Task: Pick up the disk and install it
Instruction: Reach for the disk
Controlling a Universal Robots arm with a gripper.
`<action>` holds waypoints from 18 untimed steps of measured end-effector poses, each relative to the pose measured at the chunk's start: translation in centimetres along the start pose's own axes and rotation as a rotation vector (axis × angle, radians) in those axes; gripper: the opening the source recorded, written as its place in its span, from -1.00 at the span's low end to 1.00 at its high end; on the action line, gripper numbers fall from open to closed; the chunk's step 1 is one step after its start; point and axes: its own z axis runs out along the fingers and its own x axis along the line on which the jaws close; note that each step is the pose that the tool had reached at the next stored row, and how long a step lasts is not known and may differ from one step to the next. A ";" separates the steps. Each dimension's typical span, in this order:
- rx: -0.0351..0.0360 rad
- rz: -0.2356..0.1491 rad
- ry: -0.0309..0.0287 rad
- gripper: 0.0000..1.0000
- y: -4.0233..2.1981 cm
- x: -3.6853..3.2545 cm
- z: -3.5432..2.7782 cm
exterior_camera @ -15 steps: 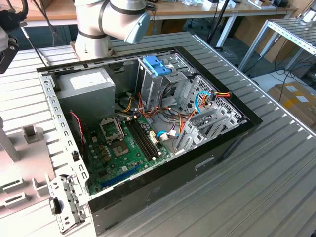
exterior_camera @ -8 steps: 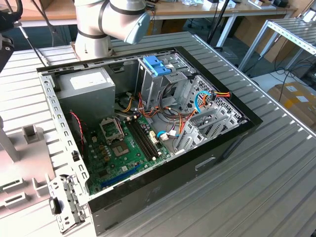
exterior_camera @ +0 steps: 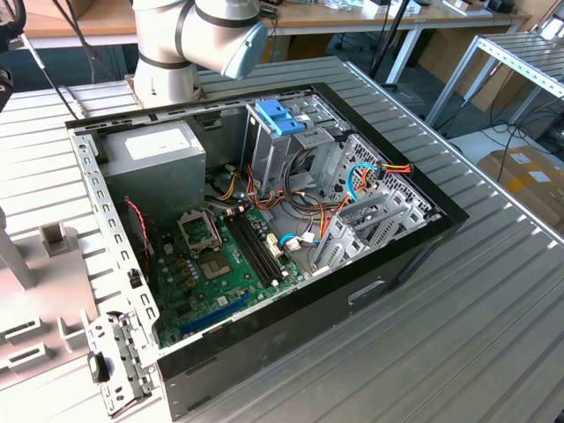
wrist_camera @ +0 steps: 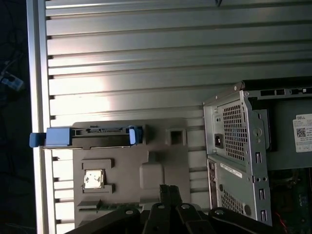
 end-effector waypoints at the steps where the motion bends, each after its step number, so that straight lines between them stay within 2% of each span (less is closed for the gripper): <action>1: 0.0000 0.000 0.0000 -0.79 -0.01 0.09 0.00; 18: 0.0000 0.000 0.0000 -0.79 -0.13 1.65 0.02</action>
